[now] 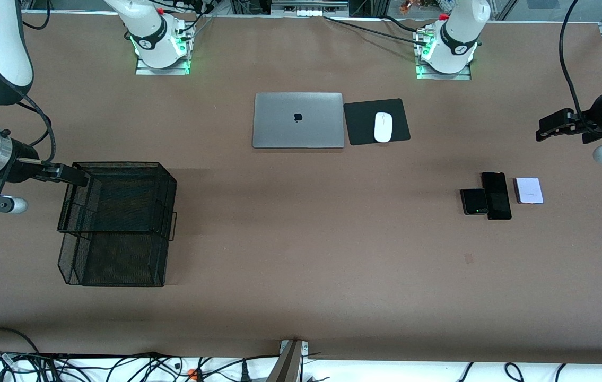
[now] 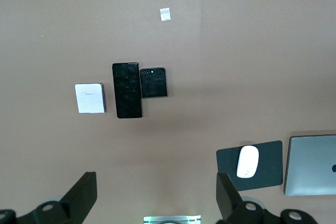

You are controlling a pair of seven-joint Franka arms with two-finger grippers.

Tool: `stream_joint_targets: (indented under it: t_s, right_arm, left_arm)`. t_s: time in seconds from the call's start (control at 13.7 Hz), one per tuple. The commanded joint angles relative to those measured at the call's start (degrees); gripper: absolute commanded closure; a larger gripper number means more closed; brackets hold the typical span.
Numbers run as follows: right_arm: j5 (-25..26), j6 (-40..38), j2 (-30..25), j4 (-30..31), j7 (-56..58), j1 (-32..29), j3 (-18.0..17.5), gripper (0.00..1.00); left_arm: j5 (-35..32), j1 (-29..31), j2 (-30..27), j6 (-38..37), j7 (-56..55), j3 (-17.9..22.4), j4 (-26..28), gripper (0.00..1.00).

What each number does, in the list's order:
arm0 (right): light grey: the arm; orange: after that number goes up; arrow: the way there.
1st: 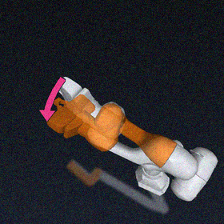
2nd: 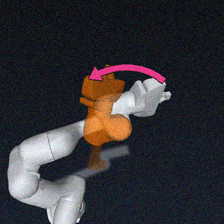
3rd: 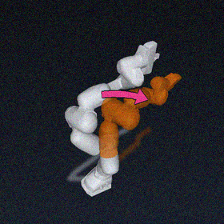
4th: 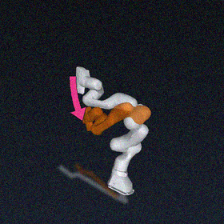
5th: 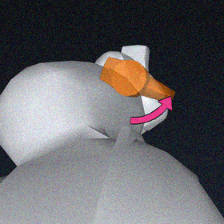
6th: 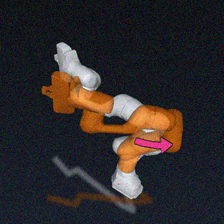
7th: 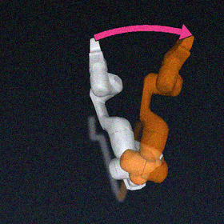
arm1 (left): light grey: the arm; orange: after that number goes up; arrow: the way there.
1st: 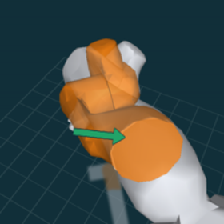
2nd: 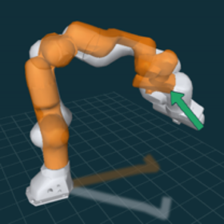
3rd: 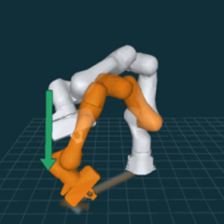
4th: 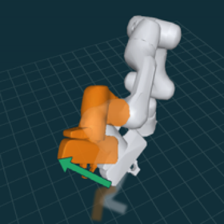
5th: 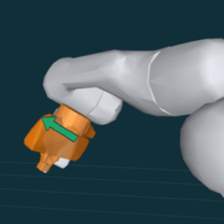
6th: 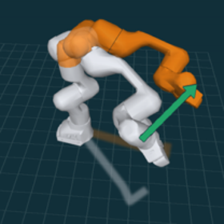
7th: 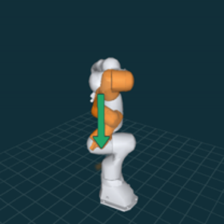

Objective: Place phones with both arms

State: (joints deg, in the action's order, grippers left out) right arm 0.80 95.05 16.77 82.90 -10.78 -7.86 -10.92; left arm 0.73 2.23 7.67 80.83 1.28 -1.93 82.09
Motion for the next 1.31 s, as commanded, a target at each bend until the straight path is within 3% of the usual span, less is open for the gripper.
stream_joint_targets:
  t_s: [0.0, 0.44, 0.66, 1.24]
  right_arm:
    - [-1.15, 0.31, -0.77, 0.77, 0.5, 0.04, 0.37, 0.0]
    - [-1.24, -0.04, -0.77, 0.68, 0.76, -0.05, 0.46, 0.0]
    - [-1.24, -0.22, -0.77, 0.68, 0.84, -0.05, 0.46, 0.0]
    - [-1.24, -0.48, -0.86, 0.86, 0.76, -0.05, 0.46, 0.0]
  left_arm:
    - [1.29, -0.47, -1.08, -0.06, 1.18, 0.7, 0.62, 0.0]
    - [0.42, -0.38, -0.99, 0.12, 1.44, 0.96, 1.14, 0.0]
    - [-4.05, -0.38, 1.03, 1.69, 1.8, 0.96, 3.15, 0.0]
    - [-5.12, 2.78, 2.78, 22.77, 1.8, 0.96, 20.99, 0.0]
